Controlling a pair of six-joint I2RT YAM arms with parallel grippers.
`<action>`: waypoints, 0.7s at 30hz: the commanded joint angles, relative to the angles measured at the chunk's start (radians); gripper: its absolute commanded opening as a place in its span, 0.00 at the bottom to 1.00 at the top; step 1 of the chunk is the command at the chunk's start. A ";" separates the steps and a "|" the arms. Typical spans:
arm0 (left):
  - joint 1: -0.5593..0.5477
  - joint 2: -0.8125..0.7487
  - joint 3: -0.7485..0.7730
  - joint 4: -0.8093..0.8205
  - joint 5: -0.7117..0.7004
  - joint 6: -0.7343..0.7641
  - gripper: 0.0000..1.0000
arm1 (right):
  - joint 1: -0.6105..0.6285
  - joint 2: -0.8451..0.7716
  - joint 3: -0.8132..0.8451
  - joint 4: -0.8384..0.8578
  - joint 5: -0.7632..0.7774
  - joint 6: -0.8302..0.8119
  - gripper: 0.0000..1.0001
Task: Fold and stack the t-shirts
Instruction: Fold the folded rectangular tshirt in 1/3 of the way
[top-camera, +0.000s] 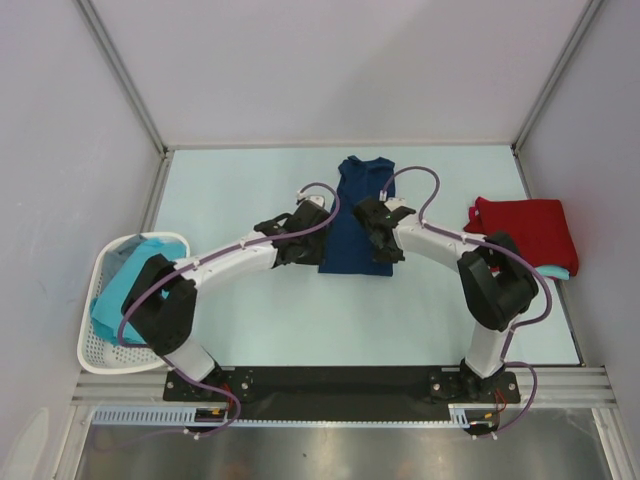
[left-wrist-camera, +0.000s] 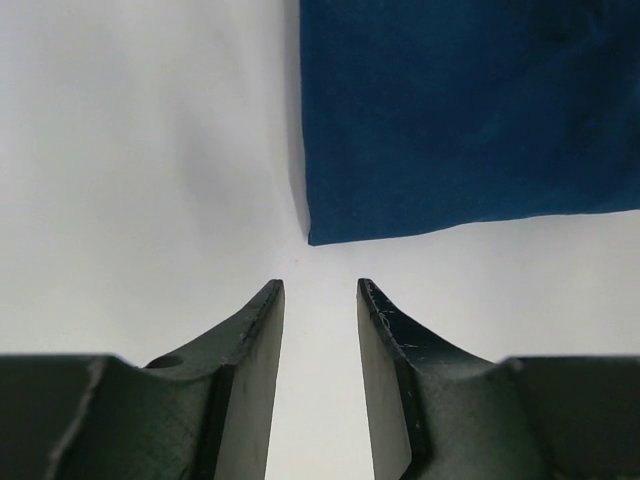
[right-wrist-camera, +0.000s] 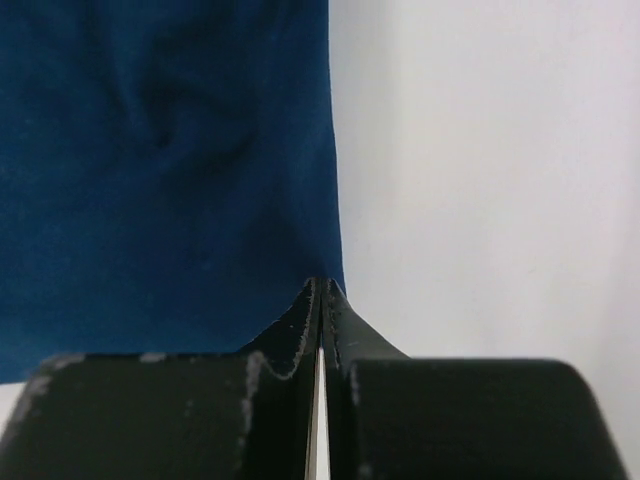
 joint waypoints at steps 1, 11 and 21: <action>0.013 -0.080 -0.015 0.008 -0.035 -0.002 0.41 | -0.008 0.034 0.038 0.035 -0.007 -0.018 0.01; 0.027 -0.059 -0.029 0.002 -0.009 -0.002 0.41 | -0.005 0.119 -0.017 0.006 -0.099 0.017 0.03; 0.027 -0.057 -0.010 0.013 0.009 -0.002 0.40 | 0.048 -0.160 -0.005 -0.003 0.137 0.022 0.07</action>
